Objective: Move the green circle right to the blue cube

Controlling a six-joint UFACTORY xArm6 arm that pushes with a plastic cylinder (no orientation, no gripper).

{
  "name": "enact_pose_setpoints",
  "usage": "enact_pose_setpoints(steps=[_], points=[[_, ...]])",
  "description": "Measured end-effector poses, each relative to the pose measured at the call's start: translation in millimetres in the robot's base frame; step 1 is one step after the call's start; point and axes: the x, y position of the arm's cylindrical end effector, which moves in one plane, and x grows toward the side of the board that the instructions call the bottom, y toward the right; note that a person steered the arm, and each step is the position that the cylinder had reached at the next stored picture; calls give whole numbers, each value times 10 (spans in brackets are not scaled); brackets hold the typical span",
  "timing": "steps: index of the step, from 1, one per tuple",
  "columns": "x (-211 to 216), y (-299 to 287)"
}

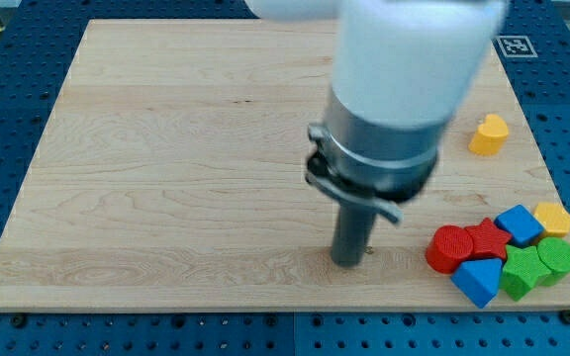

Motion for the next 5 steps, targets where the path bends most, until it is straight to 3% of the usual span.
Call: enact_pose_setpoints(steps=[1,5], points=[[-525,268],[-635,2551]])
